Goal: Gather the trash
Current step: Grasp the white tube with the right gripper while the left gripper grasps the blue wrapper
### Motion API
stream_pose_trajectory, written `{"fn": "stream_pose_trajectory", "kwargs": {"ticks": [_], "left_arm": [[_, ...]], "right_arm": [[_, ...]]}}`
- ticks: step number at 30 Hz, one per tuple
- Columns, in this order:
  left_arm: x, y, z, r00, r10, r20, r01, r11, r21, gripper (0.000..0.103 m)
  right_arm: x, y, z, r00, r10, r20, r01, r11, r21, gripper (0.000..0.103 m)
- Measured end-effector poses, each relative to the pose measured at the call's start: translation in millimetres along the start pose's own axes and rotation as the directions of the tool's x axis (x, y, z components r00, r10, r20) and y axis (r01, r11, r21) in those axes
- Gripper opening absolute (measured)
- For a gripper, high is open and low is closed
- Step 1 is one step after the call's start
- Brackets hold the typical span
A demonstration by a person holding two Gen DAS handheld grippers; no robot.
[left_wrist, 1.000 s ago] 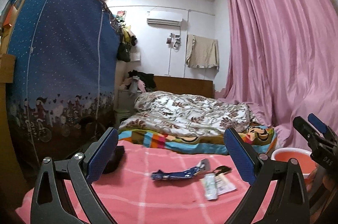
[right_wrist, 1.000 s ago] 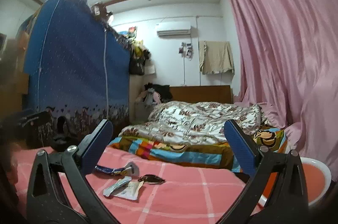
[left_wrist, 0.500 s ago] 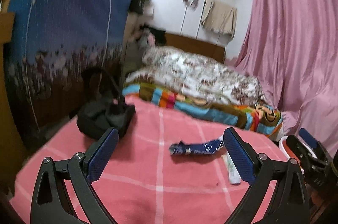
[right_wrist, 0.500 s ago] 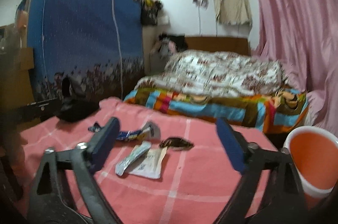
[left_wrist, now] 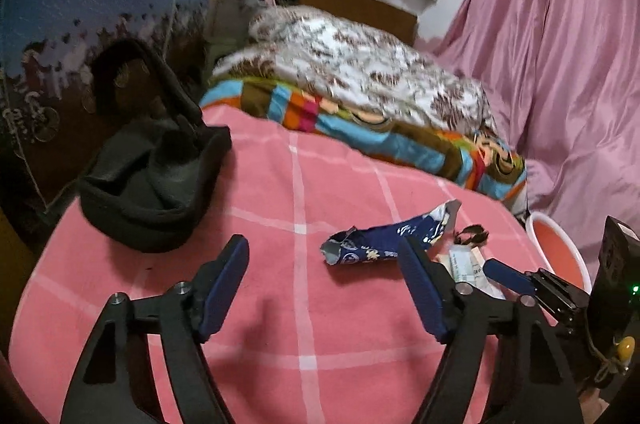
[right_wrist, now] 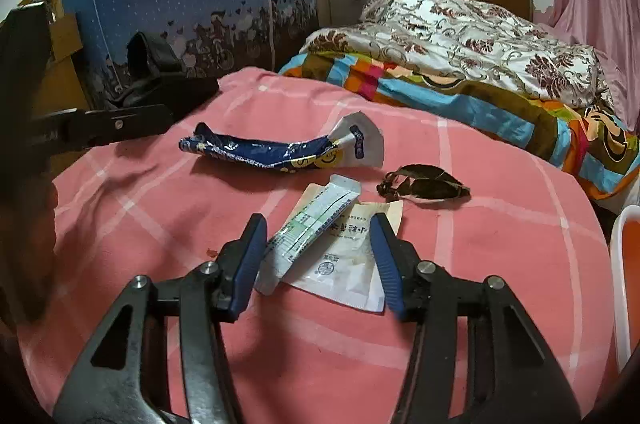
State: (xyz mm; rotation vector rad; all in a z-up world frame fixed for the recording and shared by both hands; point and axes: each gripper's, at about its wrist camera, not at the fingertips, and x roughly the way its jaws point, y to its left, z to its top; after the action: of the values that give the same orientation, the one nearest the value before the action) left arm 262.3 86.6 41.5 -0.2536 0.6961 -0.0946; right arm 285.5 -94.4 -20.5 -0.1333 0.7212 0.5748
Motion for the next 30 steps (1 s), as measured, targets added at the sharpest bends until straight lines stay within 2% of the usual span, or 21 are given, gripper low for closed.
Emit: {"fn": "stream_pose_trajectory", "kwargs": {"ticks": [4, 6, 10, 11, 12, 13, 17, 20, 25, 30], "left_arm": [[14.5, 8.0, 4.6, 0.995, -0.078, -0.062, 0.076, 0.996, -0.042, 0.063], [21.0, 10.8, 7.0, 0.989, -0.121, -0.085, 0.114, 0.99, -0.079, 0.053], [30.4, 10.7, 10.9, 0.978, -0.162, -0.129, 0.145, 0.981, -0.126, 0.038], [32.5, 8.7, 11.7, 0.975, -0.171, -0.141, 0.151, 0.979, -0.138, 0.033], [33.7, 7.9, 11.3, 0.972, -0.181, -0.152, 0.159, 0.977, -0.146, 0.03], [33.7, 6.5, 11.0, 0.969, -0.188, -0.161, 0.164, 0.975, -0.149, 0.027], [30.4, -3.9, 8.4, 0.97, -0.172, -0.172, 0.152, 0.981, -0.121, 0.012], [23.3, -7.1, 3.9, 0.969, -0.172, -0.175, 0.153, 0.981, -0.116, 0.007], [13.6, -12.0, -6.7, 0.968, -0.17, -0.182, 0.152, 0.982, -0.109, 0.005], [-1.9, -22.3, -16.5, 0.97, -0.166, -0.18, 0.16, 0.986, -0.05, 0.005]], "right_arm": [[1.0, -0.1, 0.0, 1.0, 0.011, -0.014, -0.011, 1.0, 0.001, 0.058], [0.4, -0.3, 0.5, 1.0, 0.015, -0.014, -0.015, 1.0, 0.001, 0.054], [-3.0, -1.4, 1.6, 1.0, 0.023, -0.01, -0.023, 1.0, 0.004, 0.048], [-3.4, -1.1, 1.6, 1.0, 0.024, -0.009, -0.024, 1.0, 0.003, 0.044], [-4.0, -0.8, 1.6, 0.999, 0.034, -0.009, -0.034, 0.999, 0.001, 0.03], [-4.2, 0.6, 1.5, 0.998, 0.056, -0.012, -0.056, 0.998, -0.002, 0.028], [-8.1, 3.7, 0.4, 0.999, 0.043, -0.012, -0.043, 0.999, -0.026, 0.022], [-11.8, 3.1, -1.3, 0.999, 0.036, -0.012, -0.036, 0.999, -0.035, 0.008], [-17.3, -2.2, -6.0, 0.999, 0.031, -0.012, -0.031, 0.999, -0.023, 0.007], [-24.7, -12.6, -5.2, 0.999, 0.038, 0.024, -0.039, 0.999, 0.026, 0.007]]}}
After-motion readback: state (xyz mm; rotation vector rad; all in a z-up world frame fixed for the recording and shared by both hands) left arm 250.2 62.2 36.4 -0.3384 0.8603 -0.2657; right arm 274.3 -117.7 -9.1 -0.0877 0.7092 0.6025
